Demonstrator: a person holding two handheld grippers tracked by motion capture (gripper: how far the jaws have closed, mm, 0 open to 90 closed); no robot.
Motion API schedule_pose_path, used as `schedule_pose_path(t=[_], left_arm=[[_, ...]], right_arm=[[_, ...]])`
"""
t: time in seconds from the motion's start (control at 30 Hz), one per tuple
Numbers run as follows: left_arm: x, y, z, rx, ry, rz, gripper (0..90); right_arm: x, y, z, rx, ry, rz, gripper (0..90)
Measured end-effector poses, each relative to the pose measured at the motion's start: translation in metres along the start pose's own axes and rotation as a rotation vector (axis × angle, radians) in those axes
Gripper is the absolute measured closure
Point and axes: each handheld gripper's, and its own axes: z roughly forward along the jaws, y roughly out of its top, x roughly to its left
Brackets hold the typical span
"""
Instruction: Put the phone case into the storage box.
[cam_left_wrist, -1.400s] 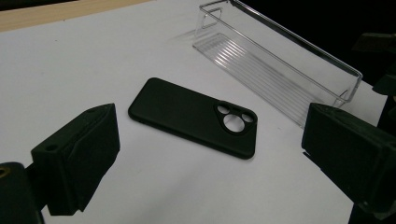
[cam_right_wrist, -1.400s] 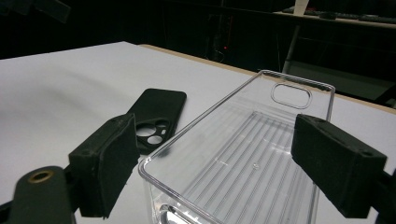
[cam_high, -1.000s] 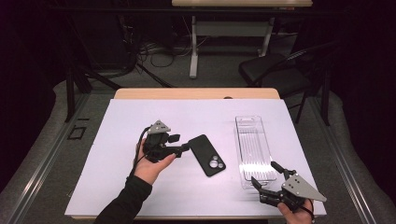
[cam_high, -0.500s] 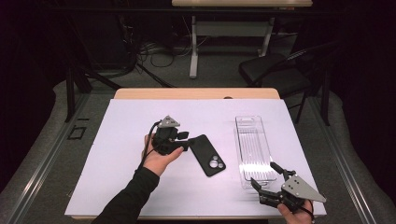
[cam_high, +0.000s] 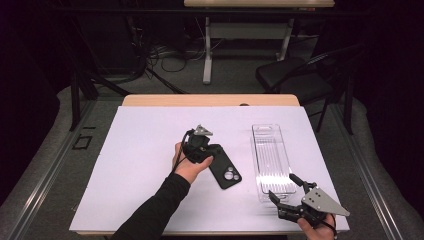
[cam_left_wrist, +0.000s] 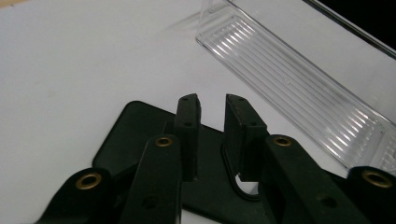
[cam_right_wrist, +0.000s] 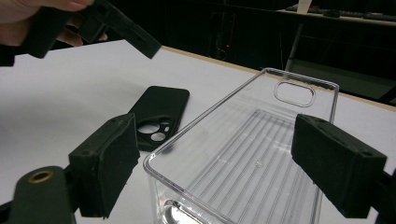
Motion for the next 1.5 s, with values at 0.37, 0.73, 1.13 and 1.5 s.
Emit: schedule_pose_path(t=[0.37,0.73,1.13,1.5], left_arm=[[-0.006,-0.003,0.036,0.043,-0.036,-0.006,90.0],[-0.011,-0.010,0.065,0.079,-0.064,-0.008,90.0],[-0.011,-0.015,0.080,0.111,-0.069,0.000,90.0],[-0.018,-0.016,0.084,0.125,-0.063,0.011,90.0]], right_arm=[[0.001,0.000,0.000,0.001,0.010,-0.001,14.3],[0.000,0.000,0.000,0.003,0.017,-0.002,14.3],[0.001,0.000,0.000,0.005,0.021,0.001,14.3],[0.000,0.000,0.001,0.008,0.025,0.002,14.3]])
